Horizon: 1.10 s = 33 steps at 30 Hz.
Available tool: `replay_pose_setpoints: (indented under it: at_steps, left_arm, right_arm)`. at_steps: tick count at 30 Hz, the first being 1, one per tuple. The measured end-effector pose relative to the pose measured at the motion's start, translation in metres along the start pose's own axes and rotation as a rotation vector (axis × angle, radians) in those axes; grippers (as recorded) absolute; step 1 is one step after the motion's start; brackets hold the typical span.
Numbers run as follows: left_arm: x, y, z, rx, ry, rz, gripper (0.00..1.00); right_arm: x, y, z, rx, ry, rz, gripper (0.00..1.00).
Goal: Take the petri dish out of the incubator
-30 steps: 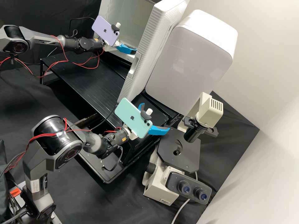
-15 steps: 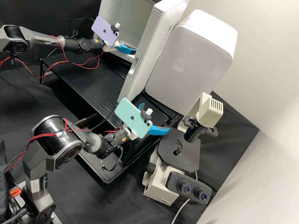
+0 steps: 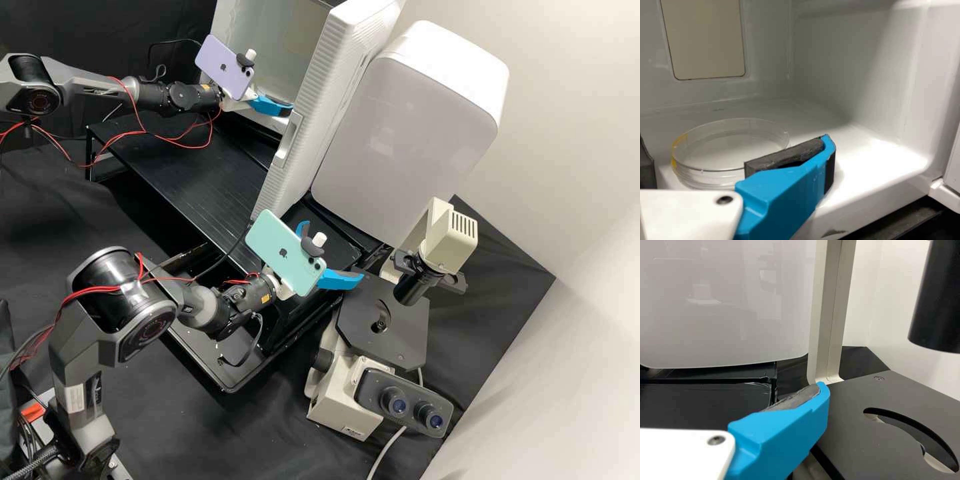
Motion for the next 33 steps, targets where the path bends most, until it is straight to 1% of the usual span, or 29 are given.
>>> replay_pose_setpoints:
  at_steps: [8, 12, 14, 19, 22, 27, 33]
  left_arm:
    - [0.0, -0.0003, 0.0, 0.002, -0.001, 0.0, 0.0]
    - [0.0, 0.0006, 0.0001, 0.025, -0.002, 0.01, 0.0]
    - [0.0, 0.0006, 0.0002, 0.029, -0.003, 0.011, 0.0]
    - [-0.0001, -0.0011, -0.0001, 0.029, -0.003, 0.007, 0.0]
    - [-0.0003, -0.0033, 0.0001, 0.015, -0.003, 0.0, 0.0]
    - [-0.0003, -0.0029, 0.0007, 0.039, -0.01, 0.005, 0.0]
    - [-0.0003, -0.0027, 0.0009, 0.043, -0.012, 0.007, 0.0]
  right_arm:
    - [0.0, 0.0, 0.0, 0.0, 0.0, 0.0, 1.0]
    - [0.0, 0.0, 0.0, 0.0, 0.0, 0.0, 1.0]
    - [0.0, 0.0, 0.0, 0.0, 0.0, 0.0, 1.0]
    - [0.0, 0.0, 0.0, 0.0, 0.0, 0.0, 1.0]
    - [0.0, 0.0, 0.0, 0.0, 0.0, 0.0, 1.0]
    - [0.0, 0.0, 0.0, 0.0, 0.0, 0.0, 1.0]
    - [0.0, 0.0, 0.0, 0.0, 0.0, 0.0, 1.0]
